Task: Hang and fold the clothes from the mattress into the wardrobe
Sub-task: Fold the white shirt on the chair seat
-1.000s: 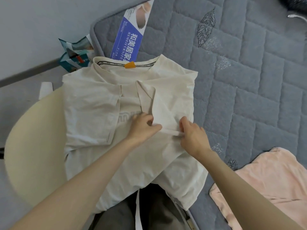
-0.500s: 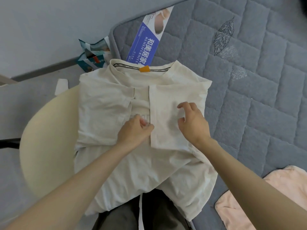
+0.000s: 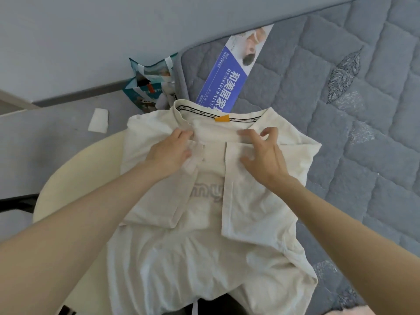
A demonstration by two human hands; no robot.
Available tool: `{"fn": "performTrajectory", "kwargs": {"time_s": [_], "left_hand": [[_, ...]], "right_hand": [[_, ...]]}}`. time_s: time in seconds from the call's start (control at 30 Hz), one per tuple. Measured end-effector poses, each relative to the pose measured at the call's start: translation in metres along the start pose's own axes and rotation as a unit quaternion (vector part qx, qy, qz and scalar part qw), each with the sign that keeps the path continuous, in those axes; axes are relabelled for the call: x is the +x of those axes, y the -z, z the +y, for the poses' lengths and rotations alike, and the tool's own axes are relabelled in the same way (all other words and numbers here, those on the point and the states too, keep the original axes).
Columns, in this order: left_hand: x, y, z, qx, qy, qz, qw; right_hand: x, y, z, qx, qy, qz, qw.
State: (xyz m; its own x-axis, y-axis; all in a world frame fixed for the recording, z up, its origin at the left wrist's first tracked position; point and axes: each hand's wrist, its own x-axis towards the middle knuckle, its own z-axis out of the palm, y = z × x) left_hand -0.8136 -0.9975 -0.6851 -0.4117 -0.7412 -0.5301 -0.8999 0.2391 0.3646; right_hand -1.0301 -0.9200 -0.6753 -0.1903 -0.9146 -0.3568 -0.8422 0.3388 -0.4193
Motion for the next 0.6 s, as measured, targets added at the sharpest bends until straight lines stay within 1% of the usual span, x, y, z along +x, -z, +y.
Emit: {"fn": "performTrajectory", "kwargs": {"time_s": [0.03,0.1,0.23,0.27,0.33,0.43,0.47,0.53,0.57,0.6], "left_hand": [[0.003,0.0,0.0,-0.003,0.003,0.0,1.0],[0.006,0.002,0.0,-0.01,0.01,0.028,1.0],[0.008,0.01,-0.002,-0.086,-0.003,0.138,0.987],[0.009,0.013,-0.004,-0.098,-0.004,0.151,0.984],[0.011,0.016,-0.007,-0.092,-0.005,0.143,0.985],[0.016,0.018,-0.01,-0.016,0.007,0.131,0.991],[0.018,0.02,-0.012,0.011,0.018,0.128,0.991],[0.024,0.023,-0.016,0.037,0.047,0.093,0.994],[0.028,0.024,-0.019,0.044,0.058,0.069,0.995],[0.033,0.024,-0.021,0.054,0.066,0.046,0.995]], "right_hand": [[-0.001,-0.004,0.0,-0.004,0.016,-0.009,1.0],[-0.001,-0.009,-0.002,-0.006,0.016,-0.013,1.0],[0.008,-0.003,-0.007,0.011,-0.008,0.029,0.999],[0.011,-0.001,-0.007,0.017,-0.006,0.033,0.999],[0.017,0.004,-0.006,0.035,0.001,0.023,0.999],[0.018,0.01,0.0,0.012,0.006,0.006,1.0],[0.02,0.013,0.004,-0.008,-0.008,0.015,1.0],[0.024,0.02,0.012,-0.039,-0.051,0.043,0.997],[0.028,0.022,0.015,-0.031,-0.077,0.045,0.996],[0.033,0.024,0.017,0.004,-0.108,0.037,0.993]]}}
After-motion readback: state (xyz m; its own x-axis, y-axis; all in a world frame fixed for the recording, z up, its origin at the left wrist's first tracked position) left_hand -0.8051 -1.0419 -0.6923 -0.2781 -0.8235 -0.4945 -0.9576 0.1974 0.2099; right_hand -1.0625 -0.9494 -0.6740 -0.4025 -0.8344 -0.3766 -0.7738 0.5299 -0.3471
